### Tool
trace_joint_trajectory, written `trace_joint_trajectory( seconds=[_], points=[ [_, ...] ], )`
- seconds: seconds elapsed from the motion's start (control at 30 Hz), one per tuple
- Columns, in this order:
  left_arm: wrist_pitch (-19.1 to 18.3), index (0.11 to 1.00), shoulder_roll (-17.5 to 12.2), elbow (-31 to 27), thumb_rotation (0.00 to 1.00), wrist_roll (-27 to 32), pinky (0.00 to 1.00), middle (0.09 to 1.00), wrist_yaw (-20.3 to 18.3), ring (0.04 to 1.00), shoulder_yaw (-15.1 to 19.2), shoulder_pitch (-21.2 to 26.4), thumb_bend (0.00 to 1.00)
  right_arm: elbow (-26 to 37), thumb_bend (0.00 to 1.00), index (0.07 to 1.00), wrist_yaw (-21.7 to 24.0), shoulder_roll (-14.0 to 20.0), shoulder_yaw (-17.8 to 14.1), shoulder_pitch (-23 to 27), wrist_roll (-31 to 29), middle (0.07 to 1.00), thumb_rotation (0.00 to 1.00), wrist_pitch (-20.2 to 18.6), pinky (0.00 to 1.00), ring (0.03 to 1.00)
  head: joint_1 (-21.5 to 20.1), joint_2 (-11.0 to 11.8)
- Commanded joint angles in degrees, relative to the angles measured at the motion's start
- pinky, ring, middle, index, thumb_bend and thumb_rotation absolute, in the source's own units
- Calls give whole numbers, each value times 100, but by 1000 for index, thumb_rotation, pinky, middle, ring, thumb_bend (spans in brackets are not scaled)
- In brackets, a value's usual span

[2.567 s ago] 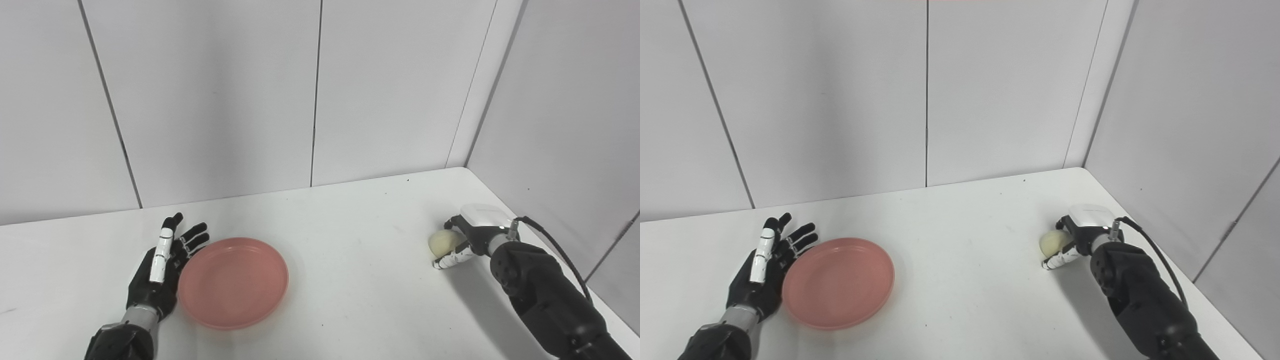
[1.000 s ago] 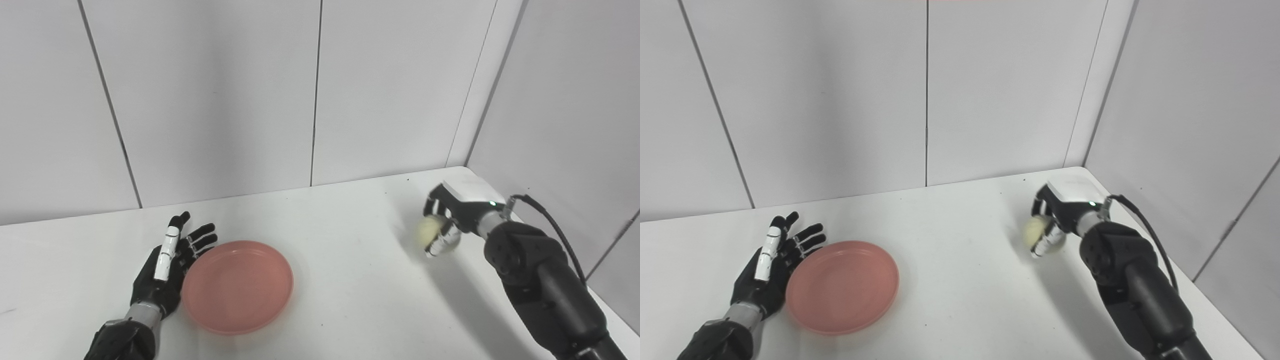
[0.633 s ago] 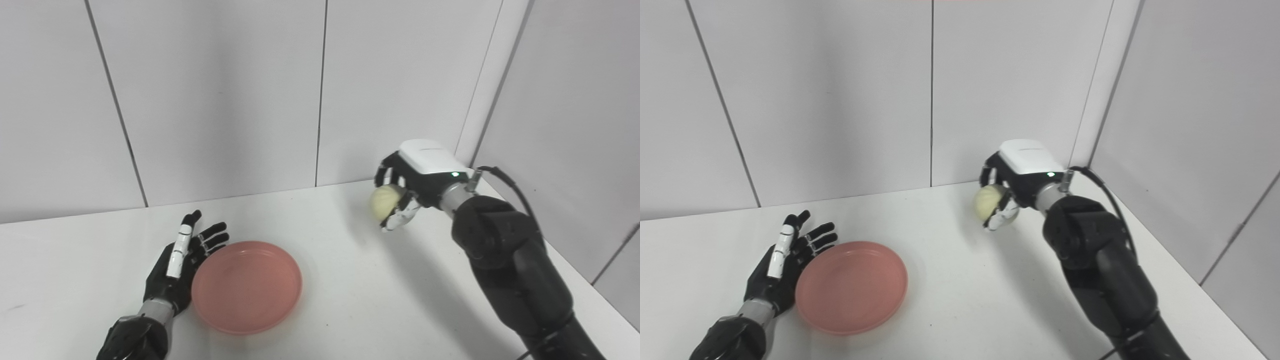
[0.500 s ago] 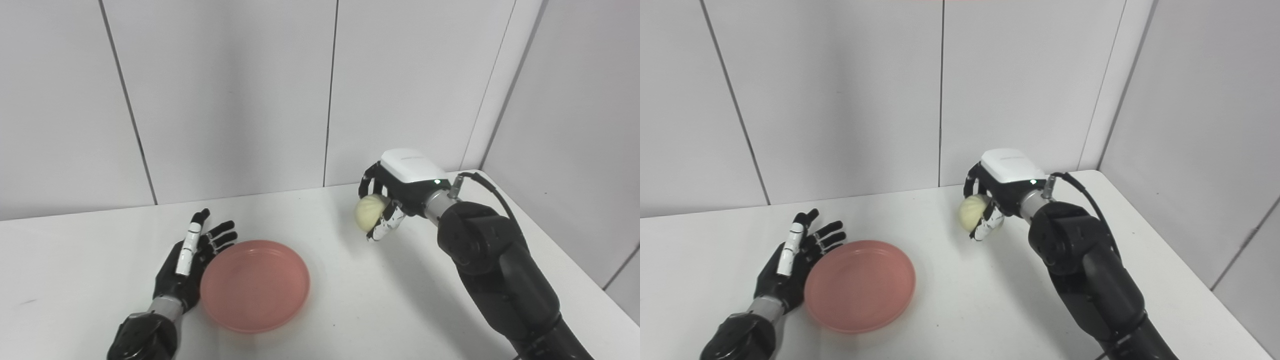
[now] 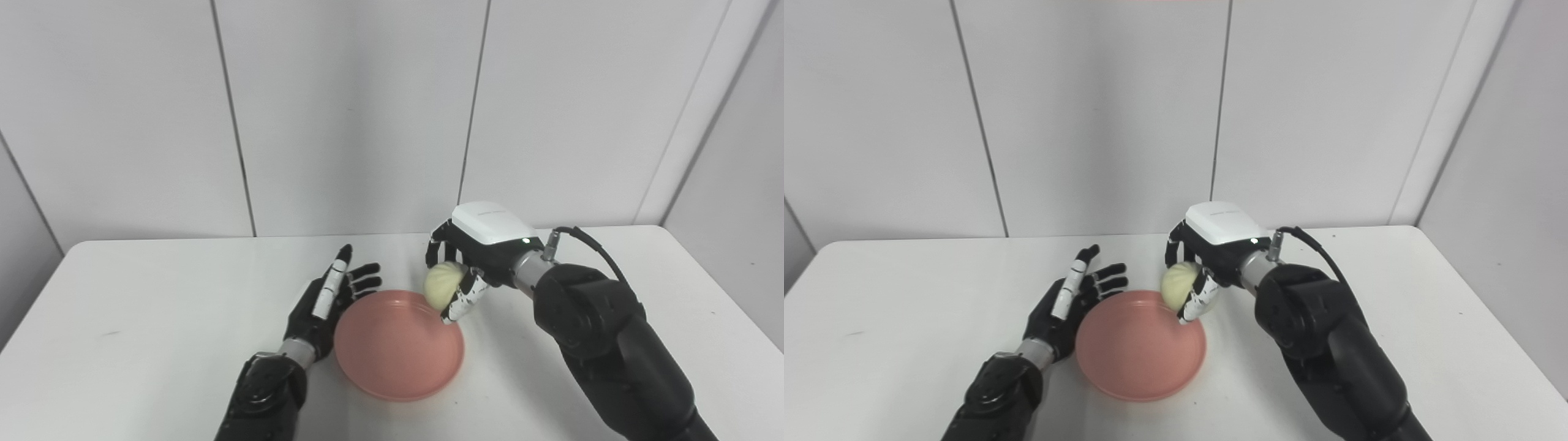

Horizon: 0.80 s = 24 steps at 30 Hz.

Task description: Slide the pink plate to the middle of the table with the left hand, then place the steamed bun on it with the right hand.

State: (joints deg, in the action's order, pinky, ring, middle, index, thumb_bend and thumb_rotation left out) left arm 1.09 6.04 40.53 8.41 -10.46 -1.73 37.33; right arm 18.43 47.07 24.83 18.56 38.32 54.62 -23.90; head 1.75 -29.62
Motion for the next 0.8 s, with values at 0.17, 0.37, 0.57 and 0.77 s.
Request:
trace_joint_trajectory(
  seconds=[0.17, 0.37, 0.57, 0.77],
  points=[
    [-3, 1000, 110, 408, 814, -76, 740, 746, 105, 736, 10, 19, 714, -12, 526, 522, -117, -228, 31, 254, -97, 422, 2, 80, 213, 301, 103, -1],
    [39, 1000, 157, 487, 800, -76, 707, 739, 165, 722, 22, 57, 709, -124, 526, 520, -122, -394, 79, 170, -187, 416, 0, 39, 214, 307, 124, -22],
    [8, 1000, 127, 406, 811, -104, 685, 737, 157, 710, -14, 24, 718, -413, 528, 519, -297, -361, 186, -29, -206, 431, 0, 197, 282, 376, 65, -35],
    [-35, 1000, 78, 397, 823, -89, 715, 747, 91, 728, -18, 18, 712, -806, 528, 520, -591, -298, 275, -190, -243, 440, 0, 483, 299, 391, 17, -47]
  ],
)
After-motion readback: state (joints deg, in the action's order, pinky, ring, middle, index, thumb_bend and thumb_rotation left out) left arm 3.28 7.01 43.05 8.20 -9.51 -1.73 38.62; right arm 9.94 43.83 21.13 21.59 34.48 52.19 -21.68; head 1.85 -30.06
